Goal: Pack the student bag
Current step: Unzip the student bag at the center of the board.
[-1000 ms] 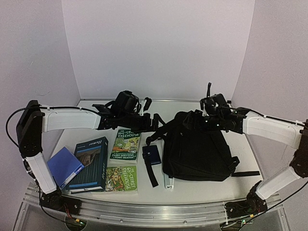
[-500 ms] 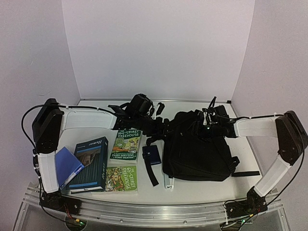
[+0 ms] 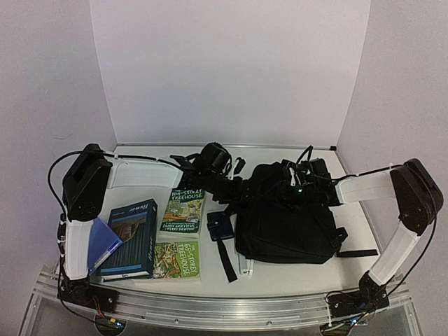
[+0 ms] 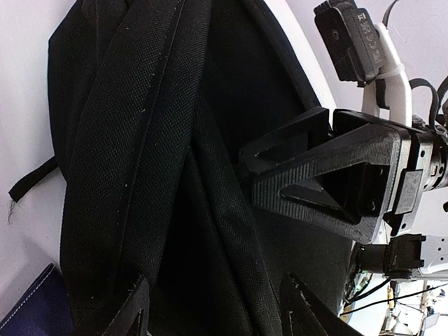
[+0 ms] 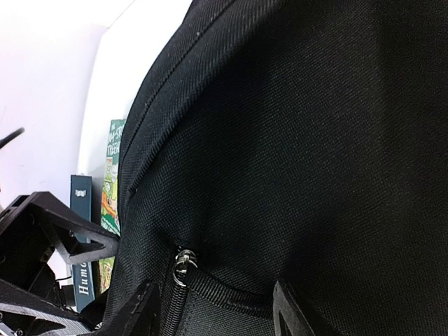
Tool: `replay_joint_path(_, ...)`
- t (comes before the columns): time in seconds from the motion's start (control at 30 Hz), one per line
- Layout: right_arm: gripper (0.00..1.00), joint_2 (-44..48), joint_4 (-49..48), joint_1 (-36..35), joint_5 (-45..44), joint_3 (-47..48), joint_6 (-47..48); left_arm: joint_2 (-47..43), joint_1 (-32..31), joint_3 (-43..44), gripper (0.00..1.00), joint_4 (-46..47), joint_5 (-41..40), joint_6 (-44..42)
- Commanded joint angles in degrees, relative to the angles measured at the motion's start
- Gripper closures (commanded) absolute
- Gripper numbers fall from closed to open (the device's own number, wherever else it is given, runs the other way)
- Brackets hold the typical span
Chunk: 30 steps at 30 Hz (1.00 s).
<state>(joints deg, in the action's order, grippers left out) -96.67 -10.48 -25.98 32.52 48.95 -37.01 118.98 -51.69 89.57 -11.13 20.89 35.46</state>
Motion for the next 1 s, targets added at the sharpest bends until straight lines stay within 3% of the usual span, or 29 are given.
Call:
replay_joint_path(0.0, 0.46, -1.59, -1.90, -0.38, 3.75, 0.89, 0.23, 0.68, 0.09, 2.73, 0.34, -0.15, 0.82, -0.66)
replay_joint_path(0.17, 0.54, -1.20, -1.91, -0.87, 4.31, 0.17, 0.48, 1.77, 0.08, 3.33, 0.32, -0.17, 1.75, -1.16)
replay_joint_path(0.3, 0.65, -1.28, -1.91, -0.93, 4.06, -0.12, 0.54, 2.87, 0.09, 4.52, 0.38, -2.60, 0.13, -1.70)
replay_joint_path(0.6, 0.84, -0.95, -2.00, -0.94, 3.43, 0.17, 0.12, 3.92, 0.10, 5.95, 0.61, -4.27, -2.22, -1.61)
replay_joint_path(0.77, 1.00, -0.15, -2.00, -1.40, 3.60, -0.30, -0.07, 4.03, 0.10, 5.70, 0.81, -4.71, -3.53, -0.85)
replay_joint_path(0.97, 1.00, 1.25, -2.00, -2.94, 3.88, -1.19, -0.74, 4.47, 0.16, 5.62, 0.93, -4.57, -4.85, 0.24)
